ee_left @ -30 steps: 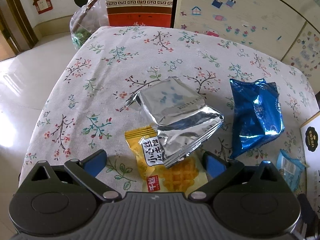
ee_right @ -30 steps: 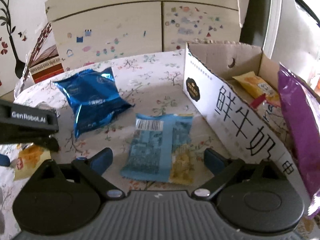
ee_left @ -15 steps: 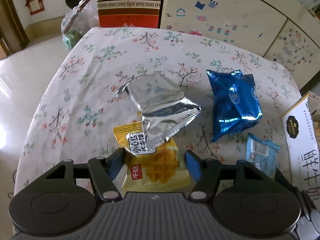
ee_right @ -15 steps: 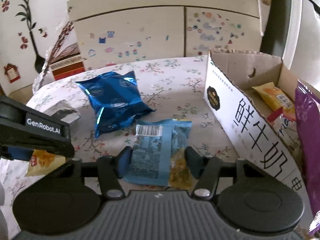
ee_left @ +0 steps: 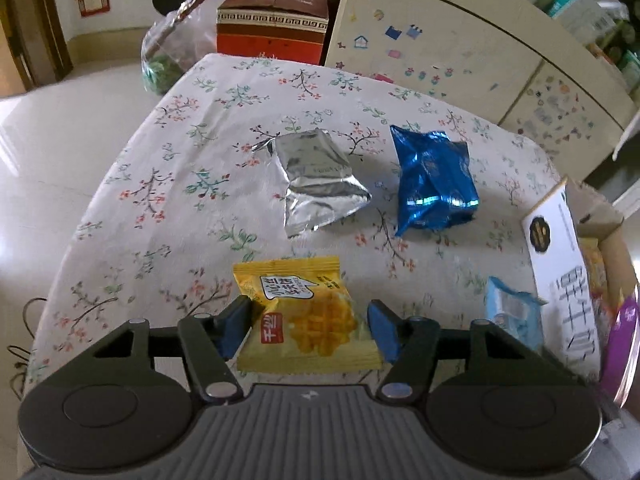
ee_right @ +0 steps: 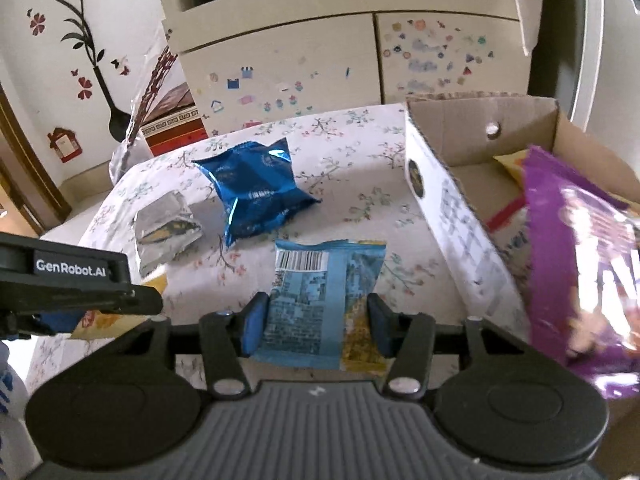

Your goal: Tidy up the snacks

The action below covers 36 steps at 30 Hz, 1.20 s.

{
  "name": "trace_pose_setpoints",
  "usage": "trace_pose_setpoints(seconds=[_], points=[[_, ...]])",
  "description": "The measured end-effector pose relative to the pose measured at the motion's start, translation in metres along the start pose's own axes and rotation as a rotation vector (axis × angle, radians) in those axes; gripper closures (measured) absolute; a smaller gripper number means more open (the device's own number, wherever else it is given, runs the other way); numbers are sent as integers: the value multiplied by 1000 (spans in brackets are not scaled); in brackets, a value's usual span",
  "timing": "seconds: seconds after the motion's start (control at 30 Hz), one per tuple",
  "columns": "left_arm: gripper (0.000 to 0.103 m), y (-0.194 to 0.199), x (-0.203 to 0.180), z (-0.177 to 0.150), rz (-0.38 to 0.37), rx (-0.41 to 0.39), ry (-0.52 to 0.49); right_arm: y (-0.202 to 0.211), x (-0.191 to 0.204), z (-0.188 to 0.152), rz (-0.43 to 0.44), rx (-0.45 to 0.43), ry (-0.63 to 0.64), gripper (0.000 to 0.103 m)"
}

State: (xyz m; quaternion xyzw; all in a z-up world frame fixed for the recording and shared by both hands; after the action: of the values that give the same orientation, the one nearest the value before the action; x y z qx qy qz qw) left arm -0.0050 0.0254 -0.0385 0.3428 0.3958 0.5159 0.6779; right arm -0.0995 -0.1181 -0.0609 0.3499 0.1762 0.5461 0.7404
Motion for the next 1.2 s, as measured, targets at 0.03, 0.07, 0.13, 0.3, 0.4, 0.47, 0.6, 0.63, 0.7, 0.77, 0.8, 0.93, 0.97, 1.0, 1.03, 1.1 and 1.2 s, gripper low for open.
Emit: trace_pose_setpoints(seconds=[0.03, 0.07, 0.13, 0.3, 0.4, 0.47, 0.6, 0.63, 0.7, 0.77, 0.8, 0.93, 0.97, 1.0, 1.03, 1.1, 1.2], points=[[34, 2, 0, -3, -2, -1, 2, 4, -2, 0, 3, -2, -1, 50], [34, 4, 1, -5, -9, 1, 11, 10, -4, 0, 7, -5, -4, 50], [34, 10, 3, -11, -25, -1, 32, 20, -7, 0, 14, -19, -3, 50], [34, 27, 3, -21, -37, -33, 37, 42, -11, 2, 38, -43, 2, 50], [34, 34, 3, -27, -45, -43, 41, 55, -14, 3, 60, -53, -5, 50], [34, 39, 1, -30, -48, -55, 34, 64, -17, 4, 70, -65, -7, 50], [34, 52, -4, -32, -64, -82, 21, 84, -21, 7, 77, -101, 3, 50], [34, 54, -6, -33, -69, -87, 18, 88, -22, 8, 78, -110, 6, 50], [34, 61, -9, -34, -75, -101, 10, 96, -24, 8, 83, -122, 8, 50], [34, 65, -12, -35, -78, -112, 1, 103, -26, 7, 89, -128, 10, 50], [34, 68, -13, -36, -80, -117, -4, 106, -26, 6, 91, -130, 14, 50], [34, 74, -19, -40, -84, -128, -16, 115, -27, 4, 96, -139, 29, 50], [34, 75, -20, -40, -85, -131, -21, 116, -28, 4, 96, -141, 29, 50], [34, 77, -22, -40, -86, -135, -26, 116, -28, 5, 95, -142, 26, 50], [34, 78, -24, -40, -88, -139, -31, 117, -29, 5, 96, -144, 22, 50], [34, 81, -29, -40, -94, -150, -42, 119, -31, 6, 92, -151, 18, 50], [34, 85, -38, -40, -106, -164, -58, 122, -35, 9, 80, -165, 15, 50]])
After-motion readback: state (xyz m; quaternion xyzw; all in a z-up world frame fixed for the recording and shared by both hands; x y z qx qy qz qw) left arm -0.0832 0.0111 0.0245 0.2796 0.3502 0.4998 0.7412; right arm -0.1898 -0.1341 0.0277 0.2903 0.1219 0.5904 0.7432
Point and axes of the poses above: each gripper's, at about its wrist camera, not at the fingertips, and y roughly against the way its jaws point, x to its left, z to its top, the point moved 4 cm from there along -y, roughly the way its jaws point, and after that the axes turned 7 degrees about y, right-handed, at the moved point
